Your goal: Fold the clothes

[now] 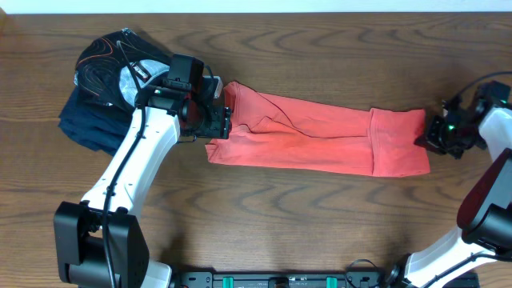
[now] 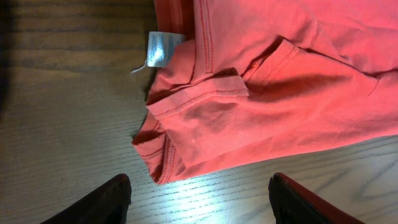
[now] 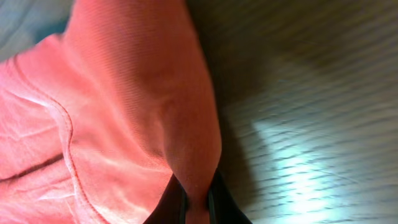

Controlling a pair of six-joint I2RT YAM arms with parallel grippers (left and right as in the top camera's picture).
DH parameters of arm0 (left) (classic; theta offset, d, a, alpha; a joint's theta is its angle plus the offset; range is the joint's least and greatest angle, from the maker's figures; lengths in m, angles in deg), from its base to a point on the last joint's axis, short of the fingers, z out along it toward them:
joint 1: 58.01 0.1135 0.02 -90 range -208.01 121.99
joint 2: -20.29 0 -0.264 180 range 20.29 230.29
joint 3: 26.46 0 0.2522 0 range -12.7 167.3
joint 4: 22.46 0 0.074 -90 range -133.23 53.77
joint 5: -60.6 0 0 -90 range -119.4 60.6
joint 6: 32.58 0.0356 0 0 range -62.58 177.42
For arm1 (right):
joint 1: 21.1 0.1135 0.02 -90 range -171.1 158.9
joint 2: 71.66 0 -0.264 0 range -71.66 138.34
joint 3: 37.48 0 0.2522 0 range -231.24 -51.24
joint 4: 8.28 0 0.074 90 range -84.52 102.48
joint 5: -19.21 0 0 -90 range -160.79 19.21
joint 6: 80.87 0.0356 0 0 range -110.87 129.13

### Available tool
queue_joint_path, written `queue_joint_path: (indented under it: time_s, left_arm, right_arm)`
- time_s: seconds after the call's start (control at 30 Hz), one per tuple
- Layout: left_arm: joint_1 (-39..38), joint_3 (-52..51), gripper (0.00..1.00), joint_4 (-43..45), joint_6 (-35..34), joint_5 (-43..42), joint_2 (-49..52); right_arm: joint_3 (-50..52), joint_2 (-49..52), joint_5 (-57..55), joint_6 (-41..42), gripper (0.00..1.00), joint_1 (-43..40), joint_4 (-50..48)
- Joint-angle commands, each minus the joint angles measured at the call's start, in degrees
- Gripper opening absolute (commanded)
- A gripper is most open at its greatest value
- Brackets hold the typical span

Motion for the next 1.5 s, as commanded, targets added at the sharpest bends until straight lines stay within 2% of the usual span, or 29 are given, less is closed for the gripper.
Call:
queue_joint_path:
  time_s: [0.0, 0.47, 0.83, 1.17, 1.23, 1.33, 1.37, 1.47]
  left_arm:
    - [0.2, 1.2, 0.73, 0.1, 1.0, 0.5, -0.5]
    - [0.2, 1.2, 0.73, 1.7, 1.0, 0.5, -0.5]
    - [0.2, 1.2, 0.73, 2.3, 1.0, 0.5, -0.5]
    - [0.2, 1.2, 0.73, 2.3, 1.0, 0.5, -0.5]
    - [0.2, 1.2, 0.73, 2.2, 1.0, 0.5, -0.5]
    - [0.2, 1.2, 0.73, 2.2, 1.0, 0.5, -0.5]
    - [0.2, 1.2, 0.73, 2.2, 1.0, 0.5, -0.5]
    - [0.2, 1.2, 0.73, 2.2, 1.0, 0.5, -0.5]
  right_arm:
    - [-1.0, -2.7, -0.1, 0.6, 0.01, 3.6, 0.4]
    - [-1.7, -13.7, -0.4, 2.3, 0.01, 18.1, 0.7]
    - [-1.4, -11.8, -9.0, 8.3, 0.01, 33.1, -1.2]
    - [-1.3, -7.5, -12.3, 10.1, 0.01, 41.8, -2.5]
    - [-1.3, -6.0, -12.2, 11.0, 0.08, 43.0, -2.7]
    - [-1.3, -5.1, -10.7, 11.0, 0.4, 44.3, -3.7]
    - [-1.4, -5.3, -8.7, 10.9, 0.45, 44.2, -4.0]
    - [-2.4, -7.4, -1.5, 10.3, 0.49, 42.7, -3.9]
